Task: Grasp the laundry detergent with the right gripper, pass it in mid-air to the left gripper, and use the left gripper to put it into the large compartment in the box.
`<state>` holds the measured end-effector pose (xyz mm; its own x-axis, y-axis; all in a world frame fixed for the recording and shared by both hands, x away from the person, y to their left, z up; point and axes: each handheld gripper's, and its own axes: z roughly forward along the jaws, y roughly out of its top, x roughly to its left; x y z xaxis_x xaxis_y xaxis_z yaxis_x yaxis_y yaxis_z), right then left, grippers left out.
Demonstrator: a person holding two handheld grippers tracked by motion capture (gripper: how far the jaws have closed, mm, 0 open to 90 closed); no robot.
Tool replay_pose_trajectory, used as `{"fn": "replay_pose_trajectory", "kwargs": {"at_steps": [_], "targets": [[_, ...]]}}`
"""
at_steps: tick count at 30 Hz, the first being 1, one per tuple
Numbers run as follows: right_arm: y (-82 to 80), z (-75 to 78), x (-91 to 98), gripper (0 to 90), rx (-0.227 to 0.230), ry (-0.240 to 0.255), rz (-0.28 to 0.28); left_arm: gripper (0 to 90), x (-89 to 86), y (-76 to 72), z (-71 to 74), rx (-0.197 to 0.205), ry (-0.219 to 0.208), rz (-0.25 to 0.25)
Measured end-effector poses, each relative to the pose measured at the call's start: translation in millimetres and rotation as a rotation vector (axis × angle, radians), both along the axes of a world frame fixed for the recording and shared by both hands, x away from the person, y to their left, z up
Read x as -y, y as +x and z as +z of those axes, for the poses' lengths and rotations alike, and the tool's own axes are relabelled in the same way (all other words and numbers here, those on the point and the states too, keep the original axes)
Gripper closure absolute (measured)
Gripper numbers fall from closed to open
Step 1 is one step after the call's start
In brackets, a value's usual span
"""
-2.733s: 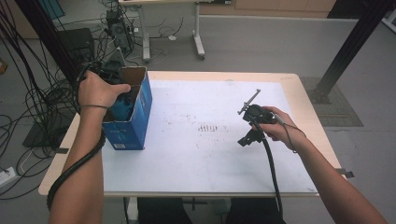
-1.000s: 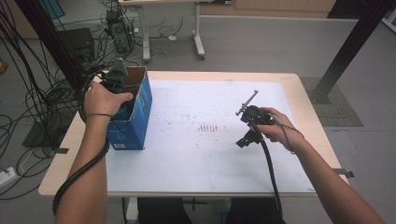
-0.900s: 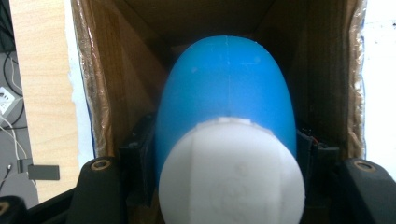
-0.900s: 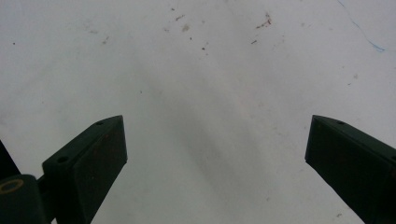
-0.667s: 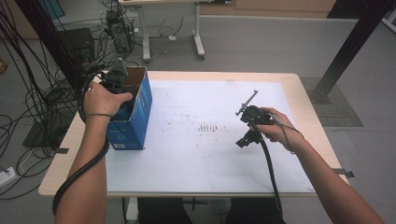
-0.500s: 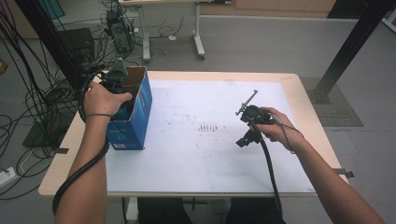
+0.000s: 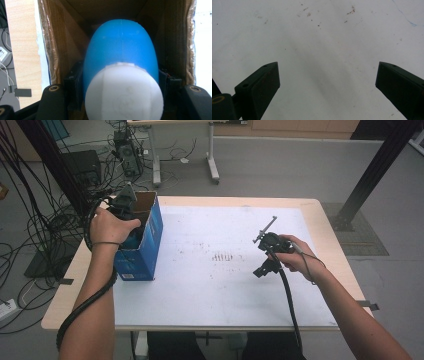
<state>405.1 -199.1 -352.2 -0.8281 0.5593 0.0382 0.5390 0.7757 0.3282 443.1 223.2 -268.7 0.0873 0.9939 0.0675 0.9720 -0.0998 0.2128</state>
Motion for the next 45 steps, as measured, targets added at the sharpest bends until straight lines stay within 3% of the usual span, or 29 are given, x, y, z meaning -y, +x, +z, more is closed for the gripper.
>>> {"fn": "replay_pose_trajectory", "kwargs": {"at_steps": [45], "targets": [[-0.2,-1.0,0.0,5.5,-0.005,0.003,0.000,37.1,-0.2,0.5,0.1,-0.005,-0.006,0.017]]}}
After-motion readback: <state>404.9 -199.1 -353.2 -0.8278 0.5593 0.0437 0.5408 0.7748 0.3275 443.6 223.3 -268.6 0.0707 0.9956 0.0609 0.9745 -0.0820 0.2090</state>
